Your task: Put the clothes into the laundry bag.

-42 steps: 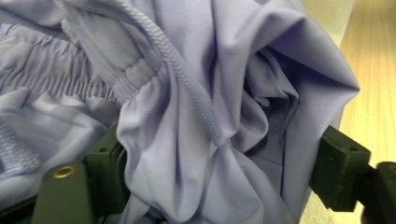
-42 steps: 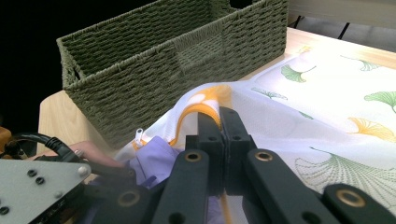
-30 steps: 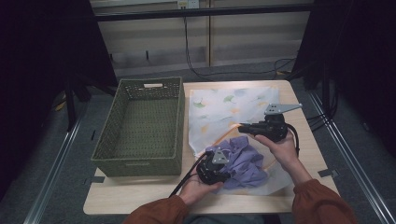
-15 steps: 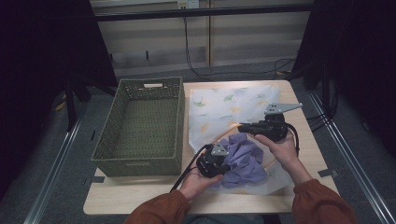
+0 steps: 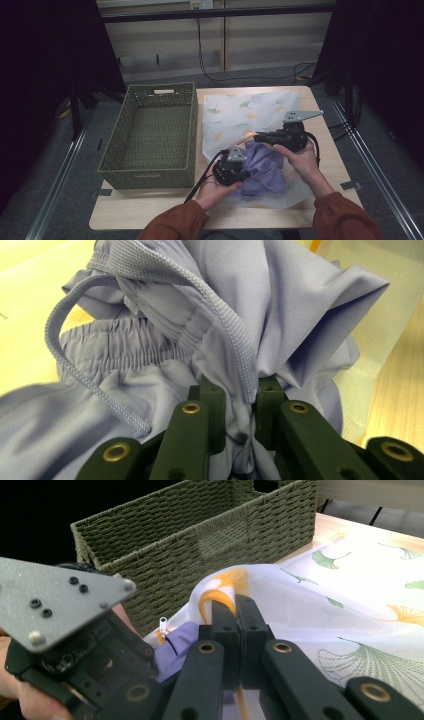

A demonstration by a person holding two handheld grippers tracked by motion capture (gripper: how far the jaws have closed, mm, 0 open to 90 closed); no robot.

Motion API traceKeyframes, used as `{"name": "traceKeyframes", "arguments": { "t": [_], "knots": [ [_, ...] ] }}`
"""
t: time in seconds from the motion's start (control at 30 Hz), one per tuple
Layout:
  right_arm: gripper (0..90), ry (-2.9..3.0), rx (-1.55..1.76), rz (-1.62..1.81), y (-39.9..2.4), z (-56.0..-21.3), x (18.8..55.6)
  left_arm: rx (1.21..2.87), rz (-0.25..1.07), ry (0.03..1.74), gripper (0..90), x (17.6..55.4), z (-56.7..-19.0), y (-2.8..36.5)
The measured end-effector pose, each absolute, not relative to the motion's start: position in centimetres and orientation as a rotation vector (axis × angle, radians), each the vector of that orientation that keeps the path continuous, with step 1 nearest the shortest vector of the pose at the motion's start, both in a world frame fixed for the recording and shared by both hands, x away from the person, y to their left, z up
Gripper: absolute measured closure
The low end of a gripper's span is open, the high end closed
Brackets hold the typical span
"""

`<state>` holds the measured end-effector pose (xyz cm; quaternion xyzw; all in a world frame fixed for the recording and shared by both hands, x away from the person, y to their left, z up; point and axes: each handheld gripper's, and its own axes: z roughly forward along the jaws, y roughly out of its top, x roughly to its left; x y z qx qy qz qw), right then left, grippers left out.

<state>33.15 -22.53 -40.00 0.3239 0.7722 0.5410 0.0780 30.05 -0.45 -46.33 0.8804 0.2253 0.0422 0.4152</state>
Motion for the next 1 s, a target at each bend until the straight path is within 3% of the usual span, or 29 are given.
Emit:
{"name": "traceKeyframes", "arguments": {
  "t": [1.0],
  "knots": [
    [89.4, 2.324, 0.994, 1.65, -23.0, -40.1, 33.4, 2.107, 0.185, 0.695, 80.5, 33.7, -43.5, -1.7]
  ]
}}
